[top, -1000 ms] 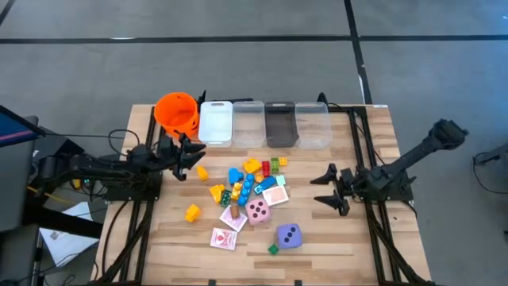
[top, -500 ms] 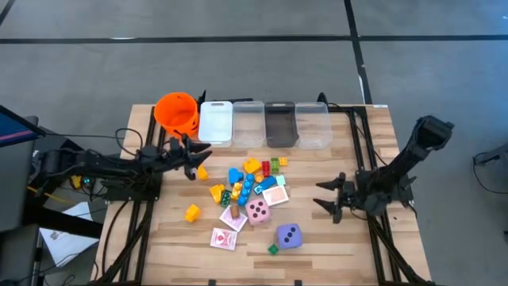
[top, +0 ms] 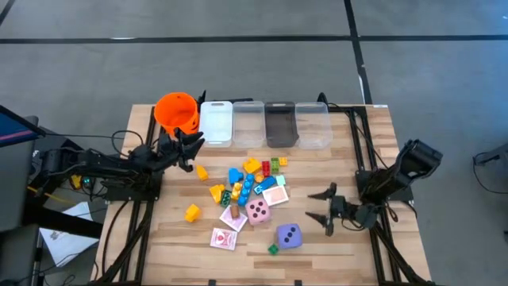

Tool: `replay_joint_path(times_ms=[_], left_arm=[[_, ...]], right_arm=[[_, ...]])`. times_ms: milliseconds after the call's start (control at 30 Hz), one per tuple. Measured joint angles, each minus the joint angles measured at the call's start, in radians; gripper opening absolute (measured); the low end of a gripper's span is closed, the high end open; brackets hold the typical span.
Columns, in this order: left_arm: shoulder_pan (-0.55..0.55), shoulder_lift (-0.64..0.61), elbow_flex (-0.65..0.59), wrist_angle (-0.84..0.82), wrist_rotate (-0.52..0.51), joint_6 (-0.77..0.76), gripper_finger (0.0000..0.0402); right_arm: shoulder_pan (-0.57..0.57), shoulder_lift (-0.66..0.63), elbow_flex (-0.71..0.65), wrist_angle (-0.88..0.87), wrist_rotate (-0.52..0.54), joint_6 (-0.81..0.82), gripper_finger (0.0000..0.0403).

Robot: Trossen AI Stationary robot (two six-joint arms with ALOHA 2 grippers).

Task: Pick & Place Toys
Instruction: Put the purple dice into the black bin

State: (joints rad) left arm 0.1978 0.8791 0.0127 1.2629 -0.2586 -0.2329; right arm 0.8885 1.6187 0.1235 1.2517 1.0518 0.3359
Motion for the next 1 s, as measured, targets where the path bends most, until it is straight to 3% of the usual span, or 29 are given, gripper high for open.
replay_joint_path(times_ms=[233,367,1000], left_arm=[[-0.008,0.03,0.064,-0.133,0.019,-0.138,0.014],[-0.034,0.077,0.087,-0.147,0.047,-0.162,0.014],[-0.049,0.172,0.141,-0.14,0.047,-0.166,0.014]], right_arm=[[-0.044,0.032,0.01,0.066,-0.336,0.008,0.0296],[-0.069,0.031,0.01,0.057,-0.467,0.013,0.0296],[-0.138,0.032,0.01,0.035,-0.493,0.06,0.0296]])
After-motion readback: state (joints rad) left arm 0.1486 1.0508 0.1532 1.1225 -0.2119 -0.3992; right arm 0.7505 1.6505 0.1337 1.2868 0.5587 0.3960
